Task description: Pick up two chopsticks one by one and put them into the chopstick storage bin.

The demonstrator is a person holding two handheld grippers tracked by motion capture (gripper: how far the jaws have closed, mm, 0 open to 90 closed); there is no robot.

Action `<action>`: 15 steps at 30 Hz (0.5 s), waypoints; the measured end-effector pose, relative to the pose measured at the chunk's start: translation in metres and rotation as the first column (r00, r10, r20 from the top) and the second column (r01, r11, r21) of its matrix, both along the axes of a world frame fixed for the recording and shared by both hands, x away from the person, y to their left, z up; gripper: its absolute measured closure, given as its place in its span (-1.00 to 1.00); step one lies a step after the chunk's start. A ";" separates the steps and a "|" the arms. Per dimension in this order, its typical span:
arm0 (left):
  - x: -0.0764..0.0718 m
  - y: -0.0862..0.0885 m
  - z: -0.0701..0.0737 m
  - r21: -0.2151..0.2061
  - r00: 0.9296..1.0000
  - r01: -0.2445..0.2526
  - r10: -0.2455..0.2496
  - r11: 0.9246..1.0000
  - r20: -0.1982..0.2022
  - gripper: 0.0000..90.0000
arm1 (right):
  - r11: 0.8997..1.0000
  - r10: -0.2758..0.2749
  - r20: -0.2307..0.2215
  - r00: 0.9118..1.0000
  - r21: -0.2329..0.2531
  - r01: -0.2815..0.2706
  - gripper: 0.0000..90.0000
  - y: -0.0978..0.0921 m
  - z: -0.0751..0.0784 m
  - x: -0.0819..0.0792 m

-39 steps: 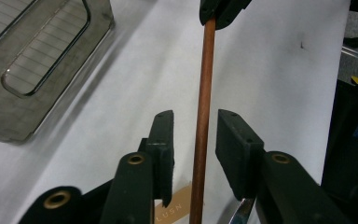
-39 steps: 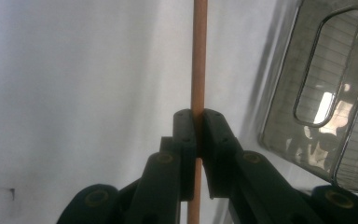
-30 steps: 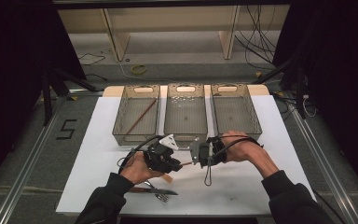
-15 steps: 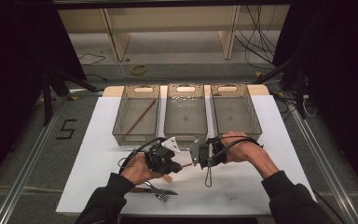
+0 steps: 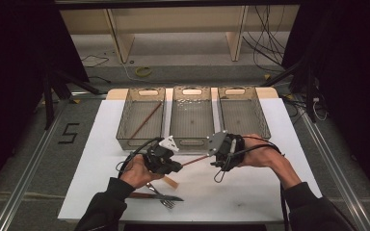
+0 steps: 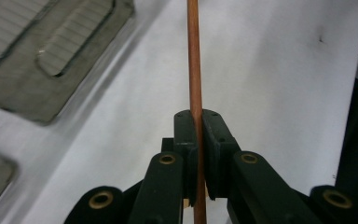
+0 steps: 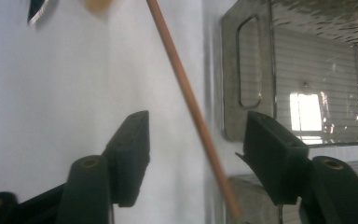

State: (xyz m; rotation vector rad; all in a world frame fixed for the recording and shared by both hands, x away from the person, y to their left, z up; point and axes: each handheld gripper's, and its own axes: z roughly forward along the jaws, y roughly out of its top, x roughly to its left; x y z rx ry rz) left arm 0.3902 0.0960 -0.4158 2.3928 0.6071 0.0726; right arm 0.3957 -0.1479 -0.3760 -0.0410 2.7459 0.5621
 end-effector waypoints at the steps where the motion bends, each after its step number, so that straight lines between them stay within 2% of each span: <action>1: 0.001 0.003 0.000 -0.010 1.000 -0.013 0.013 1.000 0.000 0.89 | 0.999 -0.023 -0.010 1.000 0.022 0.023 -0.17 -0.003 0.000 -0.001; 3: 0.002 0.008 0.002 -0.024 0.999 -0.034 0.034 0.999 0.003 0.89 | 0.995 -0.072 -0.035 0.997 0.070 0.075 -0.20 -0.008 -0.002 -0.002; 5: 0.003 0.012 0.005 -0.040 0.998 -0.054 0.054 0.998 0.011 0.89 | 0.984 -0.120 -0.048 0.992 0.130 0.125 -0.21 -0.014 -0.004 -0.003; 7: 0.004 0.016 0.007 -0.054 0.997 -0.073 0.074 0.996 0.012 0.89 | 0.960 -0.170 -0.079 0.982 0.212 0.183 -0.22 -0.020 -0.007 -0.005; 8: 0.004 0.018 0.008 -0.066 0.997 -0.080 0.081 0.995 0.012 0.90 | 0.949 -0.192 -0.094 0.977 0.237 0.209 -0.24 -0.023 -0.008 -0.007; 9: 0.005 0.021 0.009 -0.070 0.996 -0.086 0.087 0.994 0.018 0.89 | 0.934 -0.210 -0.108 0.972 0.272 0.232 -0.25 -0.027 -0.009 -0.008; 10: 0.005 0.022 0.010 -0.078 0.995 -0.100 0.102 0.992 0.021 0.90 | 0.914 -0.239 -0.121 0.964 0.308 0.265 -0.25 -0.031 -0.010 -0.010; 12: 0.006 0.027 0.013 -0.089 0.992 -0.116 0.119 0.989 0.028 0.90 | 0.867 -0.285 -0.168 0.944 0.374 0.328 -0.26 -0.038 -0.013 -0.014; 13: 0.007 0.029 0.014 -0.091 0.992 -0.123 0.126 0.988 0.029 0.90 | 0.845 -0.308 -0.182 0.934 0.399 0.356 -0.27 -0.041 -0.014 -0.016; 15: 0.008 0.033 0.016 -0.110 0.989 -0.144 0.148 0.983 0.026 0.90 | 0.810 -0.339 -0.208 0.918 0.432 0.397 -0.29 -0.047 -0.017 -0.020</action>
